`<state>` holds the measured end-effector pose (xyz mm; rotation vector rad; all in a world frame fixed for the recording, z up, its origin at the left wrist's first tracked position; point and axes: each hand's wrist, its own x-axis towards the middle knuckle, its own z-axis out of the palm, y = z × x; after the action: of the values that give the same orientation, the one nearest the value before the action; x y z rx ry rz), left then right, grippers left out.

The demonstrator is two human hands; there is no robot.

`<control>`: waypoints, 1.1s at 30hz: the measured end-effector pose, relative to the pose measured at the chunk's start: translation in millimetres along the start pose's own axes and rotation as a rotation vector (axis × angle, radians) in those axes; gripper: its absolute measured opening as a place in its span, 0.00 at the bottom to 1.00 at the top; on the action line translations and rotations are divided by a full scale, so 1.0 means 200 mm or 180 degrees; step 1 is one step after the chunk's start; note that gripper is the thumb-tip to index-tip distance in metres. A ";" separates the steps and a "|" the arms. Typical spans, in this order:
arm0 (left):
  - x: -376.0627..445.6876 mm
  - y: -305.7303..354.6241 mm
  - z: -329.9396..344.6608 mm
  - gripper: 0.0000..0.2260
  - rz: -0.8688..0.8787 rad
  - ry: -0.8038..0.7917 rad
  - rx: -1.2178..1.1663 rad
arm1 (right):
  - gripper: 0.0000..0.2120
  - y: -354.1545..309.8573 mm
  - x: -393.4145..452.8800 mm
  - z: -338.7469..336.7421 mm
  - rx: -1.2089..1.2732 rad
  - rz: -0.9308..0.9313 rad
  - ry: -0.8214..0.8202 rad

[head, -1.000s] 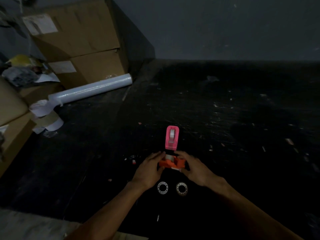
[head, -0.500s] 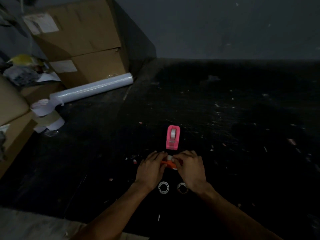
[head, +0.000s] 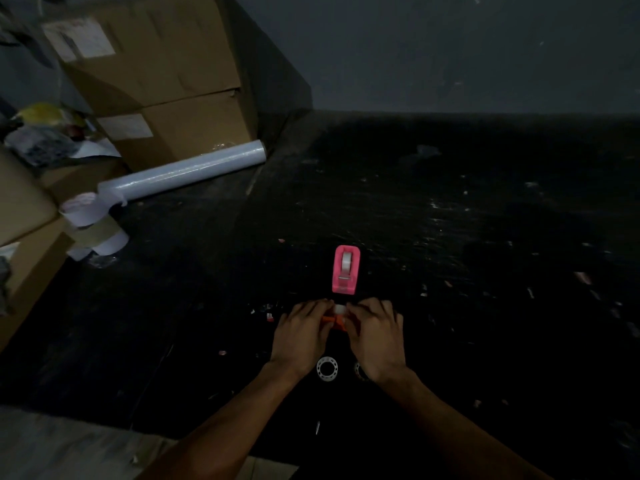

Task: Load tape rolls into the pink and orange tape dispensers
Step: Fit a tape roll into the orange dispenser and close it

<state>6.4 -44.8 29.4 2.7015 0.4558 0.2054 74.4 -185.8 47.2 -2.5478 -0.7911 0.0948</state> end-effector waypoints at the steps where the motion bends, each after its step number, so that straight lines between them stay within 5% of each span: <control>1: 0.00 0.00 0.00 0.17 0.0000 0.0010 0.0002 | 0.15 0.00 0.00 -0.01 -0.0006 -0.0025 0.0002; 13: -0.01 0.01 -0.01 0.18 -0.0019 0.0015 0.0031 | 0.05 -0.02 0.03 -0.04 0.0573 0.0075 0.0148; 23: -0.01 0.02 -0.03 0.20 0.0039 -0.0049 0.0107 | 0.08 -0.06 0.07 -0.08 0.2373 0.0481 -0.0106; 33: -0.01 0.01 -0.03 0.22 0.0044 -0.0097 0.0217 | 0.09 -0.03 0.08 -0.09 0.2282 0.0621 -0.0217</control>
<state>4.5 -45.1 35.0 2.7710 0.4429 0.1549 87.9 -179.9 67.7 -1.9303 -0.4190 0.4446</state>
